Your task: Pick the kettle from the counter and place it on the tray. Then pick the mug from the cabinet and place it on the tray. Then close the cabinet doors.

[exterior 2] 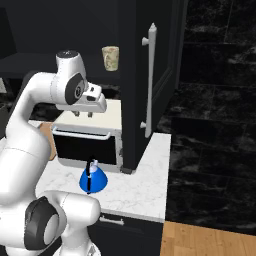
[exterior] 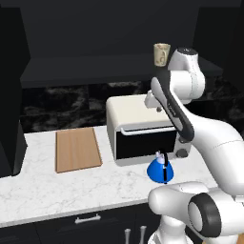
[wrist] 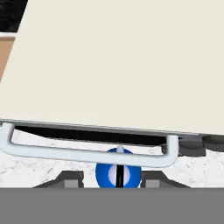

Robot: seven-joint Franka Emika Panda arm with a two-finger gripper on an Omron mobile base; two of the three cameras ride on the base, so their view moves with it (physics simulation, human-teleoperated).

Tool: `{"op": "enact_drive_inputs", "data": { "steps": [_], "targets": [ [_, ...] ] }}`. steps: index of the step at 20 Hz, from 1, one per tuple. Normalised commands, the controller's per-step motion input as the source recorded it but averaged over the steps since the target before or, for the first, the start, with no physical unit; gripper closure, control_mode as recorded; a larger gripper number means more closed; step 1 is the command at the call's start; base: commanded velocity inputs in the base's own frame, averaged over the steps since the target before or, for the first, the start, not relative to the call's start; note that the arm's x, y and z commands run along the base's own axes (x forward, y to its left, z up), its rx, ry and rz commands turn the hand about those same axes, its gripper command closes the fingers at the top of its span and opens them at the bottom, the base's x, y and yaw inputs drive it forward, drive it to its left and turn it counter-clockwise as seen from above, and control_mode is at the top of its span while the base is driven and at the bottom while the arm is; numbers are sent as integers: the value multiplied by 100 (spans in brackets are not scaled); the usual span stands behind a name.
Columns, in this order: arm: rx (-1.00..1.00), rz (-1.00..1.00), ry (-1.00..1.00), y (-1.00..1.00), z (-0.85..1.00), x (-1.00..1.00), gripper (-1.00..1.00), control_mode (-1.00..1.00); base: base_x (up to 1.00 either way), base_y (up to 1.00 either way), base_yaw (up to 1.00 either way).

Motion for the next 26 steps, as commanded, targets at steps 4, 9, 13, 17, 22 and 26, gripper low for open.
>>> {"op": "enact_drive_inputs", "data": {
  "steps": [4, 9, 13, 17, 22, 26],
  "targets": [
    [-5, 0, 1, 0, -27, -1, -100, -100, 0, 0, 0],
    [-25, -17, 0, 1, -100, -18, -100, -100, 0, 0, 0],
    [-2, -9, 2, -17, -98, -2, -100, -100, 0, 0, 0],
    [17, 0, 0, -8, -79, 0, -100, -100, 0, 0, 0],
    [7, 0, -1, 0, -60, 0, -100, -100, 0, 0, 0],
    [0, 0, -5, 0, -31, 0, -100, -100, 0, 0, 0]
  ]
}}
